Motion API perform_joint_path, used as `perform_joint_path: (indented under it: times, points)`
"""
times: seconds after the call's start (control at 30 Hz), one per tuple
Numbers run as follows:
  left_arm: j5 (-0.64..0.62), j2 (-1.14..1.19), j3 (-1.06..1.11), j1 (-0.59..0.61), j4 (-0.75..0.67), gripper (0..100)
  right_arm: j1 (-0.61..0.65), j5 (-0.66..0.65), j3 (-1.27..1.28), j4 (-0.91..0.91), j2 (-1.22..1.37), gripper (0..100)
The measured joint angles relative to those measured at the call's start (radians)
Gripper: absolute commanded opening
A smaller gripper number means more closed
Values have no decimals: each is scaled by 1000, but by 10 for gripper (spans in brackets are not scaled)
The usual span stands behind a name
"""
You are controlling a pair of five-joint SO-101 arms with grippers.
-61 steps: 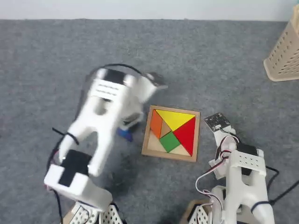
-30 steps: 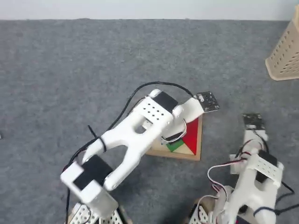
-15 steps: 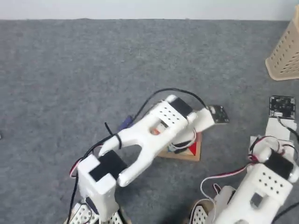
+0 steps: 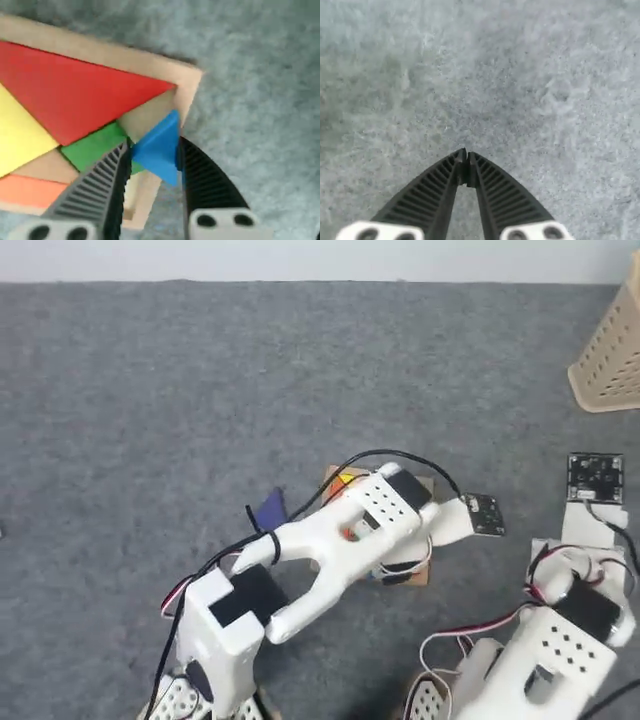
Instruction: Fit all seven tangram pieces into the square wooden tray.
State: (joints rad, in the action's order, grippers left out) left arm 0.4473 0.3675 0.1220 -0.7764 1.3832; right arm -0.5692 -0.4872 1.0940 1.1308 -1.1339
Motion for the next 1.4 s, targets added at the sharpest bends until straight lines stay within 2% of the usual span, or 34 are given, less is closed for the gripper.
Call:
perform_joint_path:
  times: [0.1, 0.27, 0.5, 0.63, 0.9, 1.03, 1.2, 1.4]
  points:
    - [29, 0, 0, 5, 0, 127, 2, 0, 0, 0, 0, 10]
    - [86, 0, -11, 21, 2, 133, 2, 0, 0, 0, 0, 10]
    - [92, 0, -41, 26, 2, 145, 2, 0, 0, 0, 0, 10]
    - [92, 0, -41, 26, 3, 208, 2, 0, 0, 0, 0, 10]
    - [92, 0, -41, 29, 11, 202, 23, 0, 0, 0, -6, 10]
    - [92, 0, -80, 43, 75, 202, 23, 0, 0, 0, -6, 10]
    - [92, -94, -198, 158, 195, 202, 23, 0, 0, 0, -6, 10]
    - [25, -348, -233, 466, 269, 202, 34, 0, 0, 0, -6, 10]
